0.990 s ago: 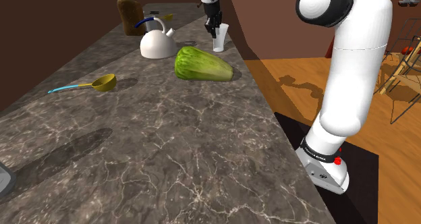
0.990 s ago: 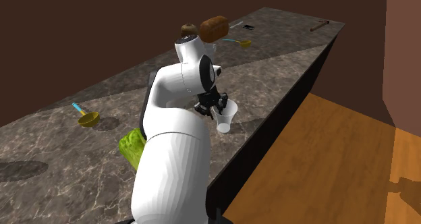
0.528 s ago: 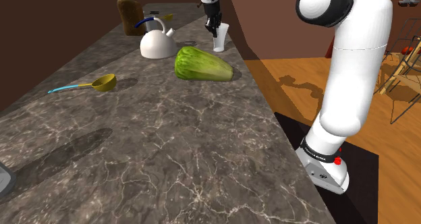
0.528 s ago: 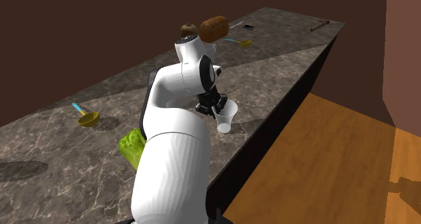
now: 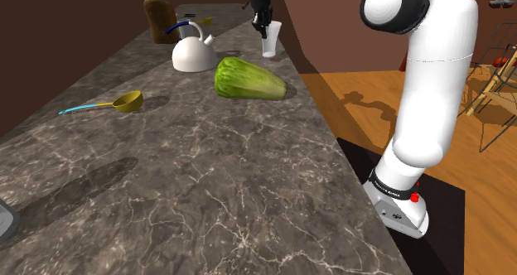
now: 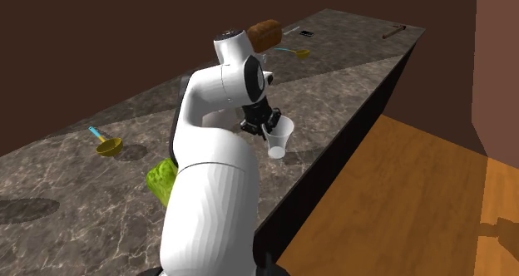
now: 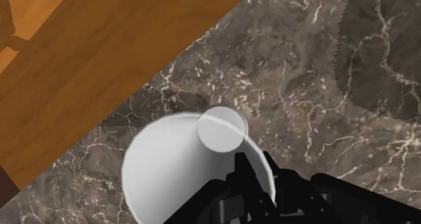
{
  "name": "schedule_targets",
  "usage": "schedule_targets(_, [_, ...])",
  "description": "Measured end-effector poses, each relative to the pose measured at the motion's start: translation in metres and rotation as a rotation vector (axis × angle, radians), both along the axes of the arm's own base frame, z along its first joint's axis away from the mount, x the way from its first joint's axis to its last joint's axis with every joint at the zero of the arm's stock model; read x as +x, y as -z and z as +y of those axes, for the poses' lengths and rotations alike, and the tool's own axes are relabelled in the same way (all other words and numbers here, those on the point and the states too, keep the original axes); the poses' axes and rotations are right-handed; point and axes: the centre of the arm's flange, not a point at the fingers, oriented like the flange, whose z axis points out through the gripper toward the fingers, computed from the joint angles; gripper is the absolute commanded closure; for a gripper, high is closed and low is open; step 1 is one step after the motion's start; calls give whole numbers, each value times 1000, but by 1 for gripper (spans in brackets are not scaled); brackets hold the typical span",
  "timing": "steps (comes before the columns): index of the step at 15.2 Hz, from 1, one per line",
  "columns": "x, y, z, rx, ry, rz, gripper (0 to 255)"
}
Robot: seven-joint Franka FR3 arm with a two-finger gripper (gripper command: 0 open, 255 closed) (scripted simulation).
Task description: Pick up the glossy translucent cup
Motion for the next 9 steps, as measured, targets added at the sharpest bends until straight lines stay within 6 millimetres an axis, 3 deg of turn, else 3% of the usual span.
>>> schedule_targets(9, [0, -47, 0, 0, 0, 0, 255])
